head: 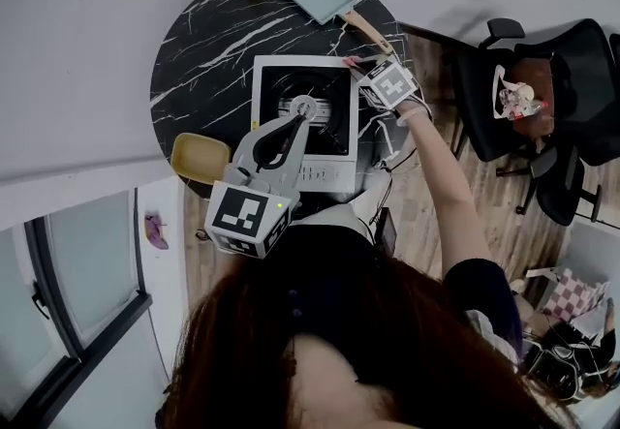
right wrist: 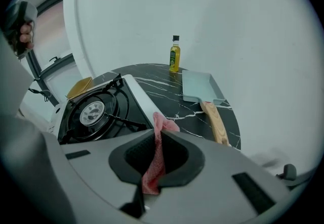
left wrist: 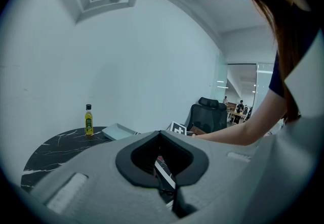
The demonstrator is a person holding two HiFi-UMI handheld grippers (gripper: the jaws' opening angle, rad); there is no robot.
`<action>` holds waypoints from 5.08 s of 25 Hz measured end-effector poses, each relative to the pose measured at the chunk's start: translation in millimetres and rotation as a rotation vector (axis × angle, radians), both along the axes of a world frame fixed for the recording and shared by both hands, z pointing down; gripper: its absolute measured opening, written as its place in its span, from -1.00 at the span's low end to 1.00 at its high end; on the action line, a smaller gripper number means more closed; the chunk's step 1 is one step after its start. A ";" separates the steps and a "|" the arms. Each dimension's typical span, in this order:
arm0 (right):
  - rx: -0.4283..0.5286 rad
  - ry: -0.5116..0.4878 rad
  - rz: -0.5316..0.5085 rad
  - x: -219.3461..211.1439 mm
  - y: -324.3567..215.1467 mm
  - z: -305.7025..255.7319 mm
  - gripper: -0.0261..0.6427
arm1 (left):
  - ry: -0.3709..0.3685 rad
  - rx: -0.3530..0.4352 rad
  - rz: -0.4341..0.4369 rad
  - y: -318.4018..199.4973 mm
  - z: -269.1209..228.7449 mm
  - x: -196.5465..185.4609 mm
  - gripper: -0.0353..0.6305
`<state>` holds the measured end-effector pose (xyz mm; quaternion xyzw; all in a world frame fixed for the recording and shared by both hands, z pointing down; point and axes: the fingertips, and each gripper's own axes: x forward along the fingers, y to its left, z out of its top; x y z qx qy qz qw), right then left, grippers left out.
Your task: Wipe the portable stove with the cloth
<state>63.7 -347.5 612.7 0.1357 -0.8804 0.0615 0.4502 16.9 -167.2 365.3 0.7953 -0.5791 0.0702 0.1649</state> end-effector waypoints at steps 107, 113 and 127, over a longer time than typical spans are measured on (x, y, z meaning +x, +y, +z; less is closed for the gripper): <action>-0.009 0.086 0.231 54.9 170.5 7.7 -0.84 | 0.055 0.079 0.186 100.4 -18.8 2.4 -0.86; -0.014 0.077 0.255 59.2 182.2 7.7 -0.84 | 0.059 0.083 0.205 106.9 -18.7 2.3 -0.86; -0.012 0.055 0.316 68.6 204.2 7.7 -0.84 | 0.067 0.079 0.266 126.5 -15.0 9.9 -0.86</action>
